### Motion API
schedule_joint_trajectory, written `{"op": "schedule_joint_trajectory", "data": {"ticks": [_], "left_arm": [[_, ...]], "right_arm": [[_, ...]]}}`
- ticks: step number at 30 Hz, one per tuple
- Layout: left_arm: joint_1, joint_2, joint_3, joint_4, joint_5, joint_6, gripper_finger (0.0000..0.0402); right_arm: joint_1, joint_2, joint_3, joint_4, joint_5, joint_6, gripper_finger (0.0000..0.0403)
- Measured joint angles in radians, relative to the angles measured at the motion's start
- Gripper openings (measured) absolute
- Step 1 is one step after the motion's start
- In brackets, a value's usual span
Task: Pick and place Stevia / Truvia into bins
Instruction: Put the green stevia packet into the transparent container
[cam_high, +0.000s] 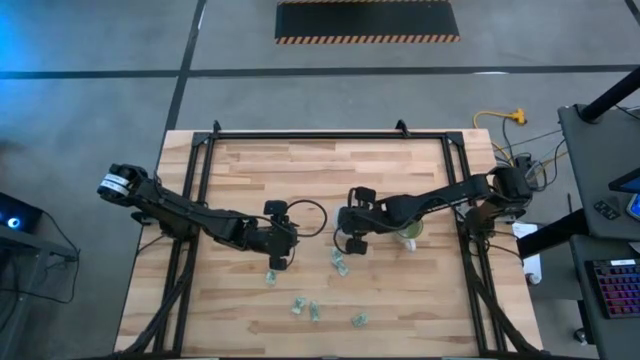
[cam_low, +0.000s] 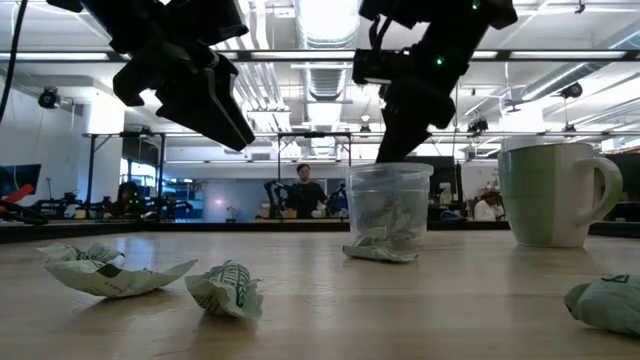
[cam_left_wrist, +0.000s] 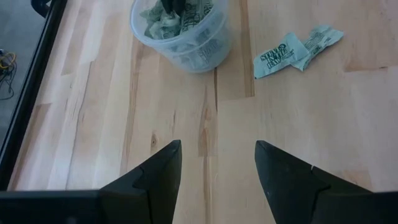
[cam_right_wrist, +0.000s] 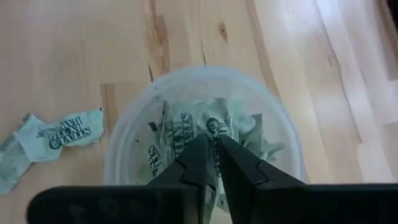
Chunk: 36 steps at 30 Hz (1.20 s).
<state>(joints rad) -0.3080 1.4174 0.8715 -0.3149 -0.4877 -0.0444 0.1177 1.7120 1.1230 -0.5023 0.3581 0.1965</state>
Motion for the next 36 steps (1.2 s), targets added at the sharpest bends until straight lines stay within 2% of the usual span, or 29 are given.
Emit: {"op": "schedule_joint_trajectory", "data": {"ticks": [13,15,18,21,23,29,32,36], "left_arm": [[0.0,0.0,-0.01,-0.001,0.01,-0.002,0.0187],[-0.001,0.0,-0.01,-0.009,0.054,-0.005,0.0187],[-0.002,0.0,-0.011,-0.037,0.204,-0.05,0.0187],[-0.007,0.0,-0.013,-0.067,0.337,-0.134,0.0187],[-0.021,0.0,-0.015,-0.095,0.373,-0.202,0.0187],[-0.096,0.0,-0.015,-0.227,0.381,-0.461,0.0187],[-0.121,0.007,-0.017,-0.243,0.366,-0.612,0.0187],[-0.137,0.047,-0.019,-0.238,0.349,-0.689,0.0187]], "right_arm": [[0.004,-0.067,0.02,-0.08,-0.026,0.008,0.0129],[0.014,-0.088,0.02,-0.103,-0.027,0.016,0.0137],[0.046,-0.119,0.019,-0.138,-0.028,0.018,0.0144],[0.097,-0.144,0.017,-0.165,-0.03,0.013,0.0146],[0.133,-0.156,0.015,-0.174,-0.03,0.006,0.0146],[0.239,-0.166,-0.002,-0.171,-0.028,-0.005,0.0142],[0.275,-0.166,-0.015,-0.166,-0.025,0.009,0.0137],[0.309,-0.166,-0.035,-0.163,-0.018,0.02,0.0129]]}}
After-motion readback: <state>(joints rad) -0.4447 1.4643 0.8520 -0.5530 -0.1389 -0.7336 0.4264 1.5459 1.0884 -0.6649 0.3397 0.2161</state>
